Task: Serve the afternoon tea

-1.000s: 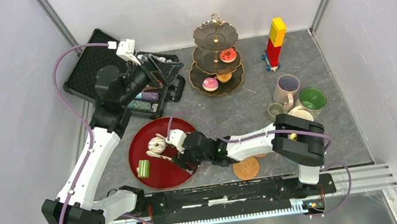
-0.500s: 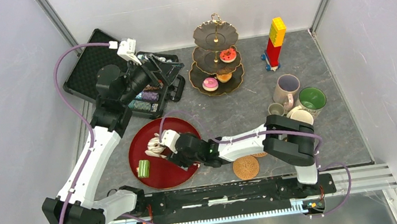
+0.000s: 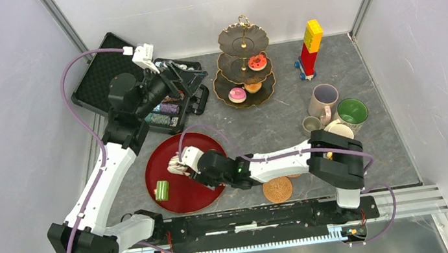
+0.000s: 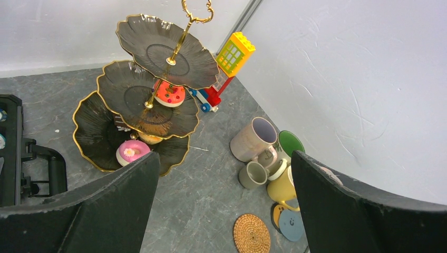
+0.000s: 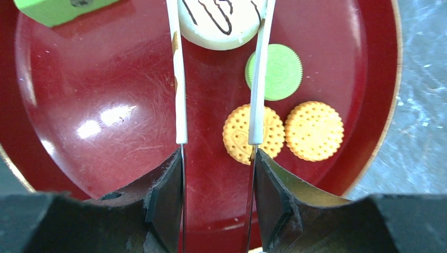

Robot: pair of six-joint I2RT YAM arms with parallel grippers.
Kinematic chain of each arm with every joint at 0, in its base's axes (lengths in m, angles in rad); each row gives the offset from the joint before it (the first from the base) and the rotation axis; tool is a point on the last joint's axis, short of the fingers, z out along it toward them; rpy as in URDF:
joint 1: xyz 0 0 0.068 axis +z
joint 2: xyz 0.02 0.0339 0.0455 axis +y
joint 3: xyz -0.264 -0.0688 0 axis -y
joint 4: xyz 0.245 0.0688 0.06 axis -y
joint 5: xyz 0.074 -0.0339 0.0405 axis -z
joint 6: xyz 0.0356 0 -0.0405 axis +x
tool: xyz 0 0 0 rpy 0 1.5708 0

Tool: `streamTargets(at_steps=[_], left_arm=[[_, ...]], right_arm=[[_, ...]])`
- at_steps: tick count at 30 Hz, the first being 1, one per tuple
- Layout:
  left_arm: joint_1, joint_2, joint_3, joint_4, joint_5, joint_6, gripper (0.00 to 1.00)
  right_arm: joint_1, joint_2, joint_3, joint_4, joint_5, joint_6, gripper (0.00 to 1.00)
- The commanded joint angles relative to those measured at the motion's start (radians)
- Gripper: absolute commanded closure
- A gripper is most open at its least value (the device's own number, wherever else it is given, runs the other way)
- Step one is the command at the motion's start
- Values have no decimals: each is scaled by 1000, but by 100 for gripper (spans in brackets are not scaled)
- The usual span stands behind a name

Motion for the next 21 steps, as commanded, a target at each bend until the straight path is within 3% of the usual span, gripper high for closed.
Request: streamTargets(at_steps=[1,8,14,21], left_arm=[[-1,-18,26,9,-2,-1,0],[-2,-29,26,9,-3,-3,0],[-1,-52,22,-2,-39,11,0],[-1,-67,18,-7,-59,21,0]], right_arm=[[4,-143,-17,-4,50,-3,69],[-57,-305,-63,-121,124,-18,70],[-212,-463,-92,-194,72,-21,72],[-378,-486,27,-309,22,-27,73]])
